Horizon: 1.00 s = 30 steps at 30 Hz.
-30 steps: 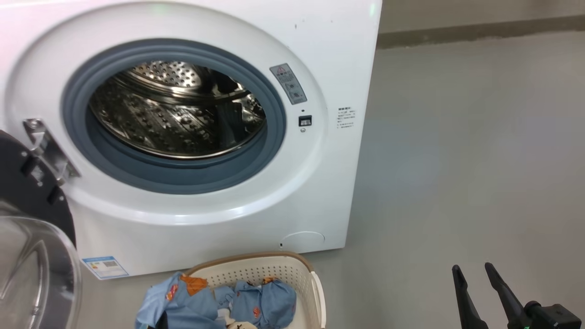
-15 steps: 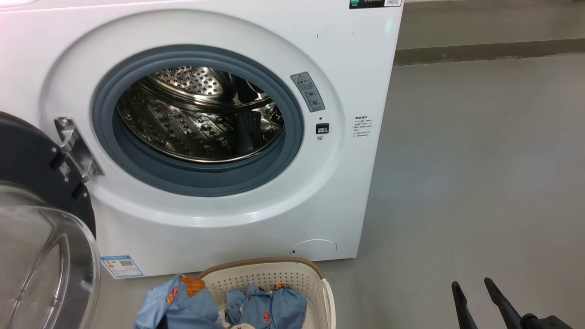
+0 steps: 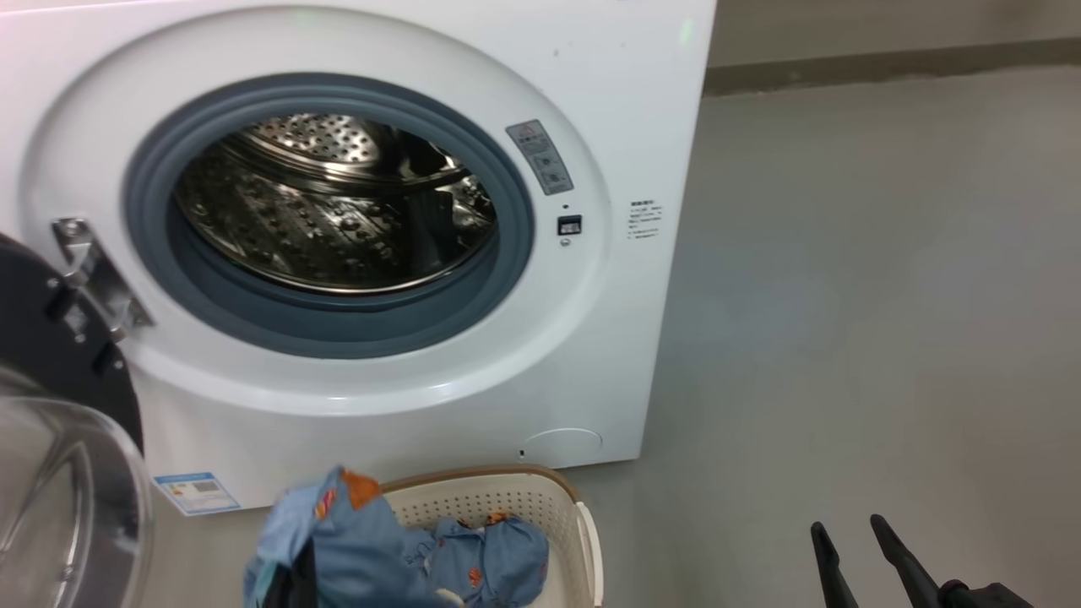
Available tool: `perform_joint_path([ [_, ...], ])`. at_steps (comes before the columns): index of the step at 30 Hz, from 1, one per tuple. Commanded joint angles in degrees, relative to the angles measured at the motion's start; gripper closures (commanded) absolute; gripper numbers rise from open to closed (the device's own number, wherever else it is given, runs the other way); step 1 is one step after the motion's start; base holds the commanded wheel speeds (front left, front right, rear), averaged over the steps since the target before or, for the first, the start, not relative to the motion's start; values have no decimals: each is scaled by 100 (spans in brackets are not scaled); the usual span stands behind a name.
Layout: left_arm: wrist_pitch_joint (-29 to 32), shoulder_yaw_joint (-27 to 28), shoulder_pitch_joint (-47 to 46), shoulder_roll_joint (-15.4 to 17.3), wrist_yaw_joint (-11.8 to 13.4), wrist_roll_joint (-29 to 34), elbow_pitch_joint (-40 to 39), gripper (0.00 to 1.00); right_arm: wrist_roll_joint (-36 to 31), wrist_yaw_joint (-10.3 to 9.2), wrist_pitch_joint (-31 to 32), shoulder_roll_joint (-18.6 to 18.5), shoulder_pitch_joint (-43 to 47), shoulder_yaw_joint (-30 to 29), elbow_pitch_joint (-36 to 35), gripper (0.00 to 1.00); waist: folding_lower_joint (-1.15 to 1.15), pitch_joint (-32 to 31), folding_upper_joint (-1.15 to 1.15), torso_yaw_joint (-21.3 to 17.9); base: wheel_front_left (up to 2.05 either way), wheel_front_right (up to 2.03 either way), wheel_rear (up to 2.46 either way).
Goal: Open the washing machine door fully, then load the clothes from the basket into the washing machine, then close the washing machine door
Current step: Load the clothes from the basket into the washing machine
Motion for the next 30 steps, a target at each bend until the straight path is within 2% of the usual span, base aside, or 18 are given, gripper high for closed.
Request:
perform_joint_path([
  [1, -77, 206, -409, -9, -30, 95, -80, 100, -86, 10, -68, -50, -234, 164, -129, 0, 0, 137, 0, -160, 0, 0, 0],
  [7, -74, 278, -1118, 48, -97, 83, 138, 100, -88, 10, -68, 40, -446, 248, -204, 0, 0, 606, 0, -494, 0, 0, 0],
  [13, -68, 501, -2213, 205, -136, 54, 506, 100, -61, 10, -68, 96, -786, 397, -283, 0, 0, 1305, 0, -806, 0, 0, 0],
  [22, -11, 929, -3967, 769, -171, 92, 1622, 100, 402, 10, -68, 102, -1377, 746, -330, 0, 0, 2313, 0, -1314, 0, 0, 0],
  [30, -18, 1141, -5025, 1283, -162, 221, 2672, 100, 626, 10, -68, 103, -1591, 940, -336, 0, 0, 2773, 0, -1645, 0, 0, 0],
])
